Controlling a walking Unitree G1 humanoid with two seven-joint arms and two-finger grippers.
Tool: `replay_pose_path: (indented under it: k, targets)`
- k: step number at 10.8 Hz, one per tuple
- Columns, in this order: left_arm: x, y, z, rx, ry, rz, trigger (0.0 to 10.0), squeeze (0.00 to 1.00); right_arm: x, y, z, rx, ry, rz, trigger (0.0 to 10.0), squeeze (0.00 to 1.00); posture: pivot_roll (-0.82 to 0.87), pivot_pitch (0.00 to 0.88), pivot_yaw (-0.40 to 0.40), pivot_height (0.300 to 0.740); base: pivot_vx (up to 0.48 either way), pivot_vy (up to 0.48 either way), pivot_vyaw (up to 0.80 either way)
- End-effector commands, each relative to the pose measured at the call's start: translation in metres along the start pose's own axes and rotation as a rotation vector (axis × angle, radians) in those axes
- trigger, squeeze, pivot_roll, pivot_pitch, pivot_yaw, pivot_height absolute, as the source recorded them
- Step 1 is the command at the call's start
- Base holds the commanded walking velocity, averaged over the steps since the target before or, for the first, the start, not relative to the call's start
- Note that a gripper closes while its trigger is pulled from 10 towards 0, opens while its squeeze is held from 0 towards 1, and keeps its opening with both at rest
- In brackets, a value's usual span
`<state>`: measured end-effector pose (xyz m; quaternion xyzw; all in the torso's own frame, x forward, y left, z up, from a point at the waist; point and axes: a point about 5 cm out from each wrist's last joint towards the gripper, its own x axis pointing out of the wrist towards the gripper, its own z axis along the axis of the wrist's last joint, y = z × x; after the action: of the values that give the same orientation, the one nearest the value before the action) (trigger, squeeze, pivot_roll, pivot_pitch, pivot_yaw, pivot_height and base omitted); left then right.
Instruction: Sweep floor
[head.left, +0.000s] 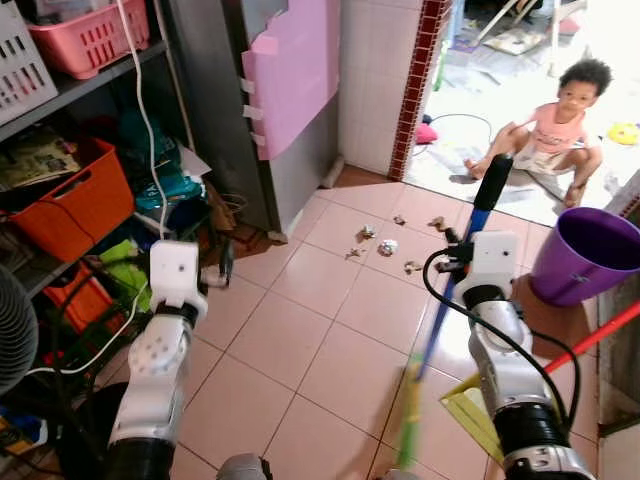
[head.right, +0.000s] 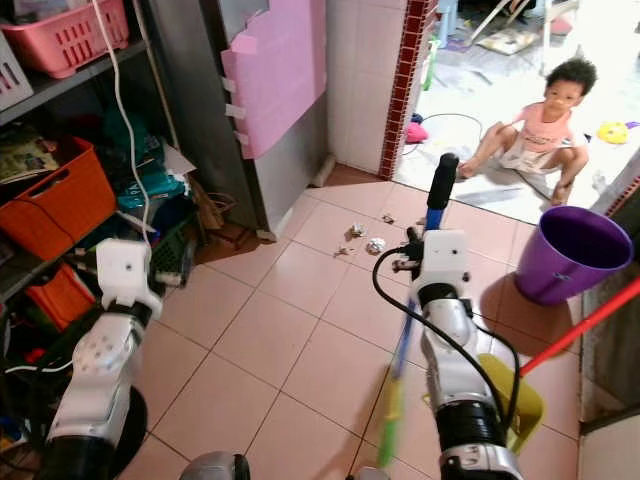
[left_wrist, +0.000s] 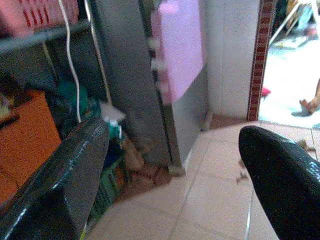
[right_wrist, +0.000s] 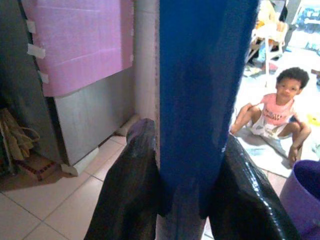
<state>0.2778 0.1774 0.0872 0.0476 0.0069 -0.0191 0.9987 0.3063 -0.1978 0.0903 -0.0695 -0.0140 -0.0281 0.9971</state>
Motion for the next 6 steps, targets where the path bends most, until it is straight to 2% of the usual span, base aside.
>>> replay_pose_path:
  k: [1,2,4,5,6]
  targets:
    - [0.001,-0.002,0.004,-0.017,0.012,0.002,10.0,0.00,0.005,0.001,0.017,-0.007,-0.072,0.001,0.0,0.00,-0.04,0.000,0.061,0.740,0.000,0.000,0.00]
    - [-0.004,-0.007,-0.001,-0.064,0.051,0.004,10.0,0.00,0.004,0.002,0.016,0.018,-0.061,-0.008,0.0,0.00,-0.04,0.000,0.065,0.740,0.000,0.000,0.00]
    - [-0.015,-0.013,-0.011,-0.072,0.096,-0.023,10.0,0.00,0.001,0.005,0.012,0.066,-0.039,-0.023,0.0,0.00,-0.04,0.000,0.060,0.740,0.000,0.000,0.00]
    - [-0.016,-0.014,-0.011,-0.034,0.084,-0.048,10.0,1.00,0.001,0.012,0.011,0.086,-0.032,0.008,0.0,0.00,-0.04,0.000,0.055,0.740,0.000,0.000,0.00]
    - [-0.016,-0.014,-0.014,-0.027,0.101,-0.042,10.0,1.00,-0.001,0.018,0.006,0.105,0.001,0.021,4.5,0.00,-0.04,0.000,0.050,0.740,0.000,0.000,0.00]
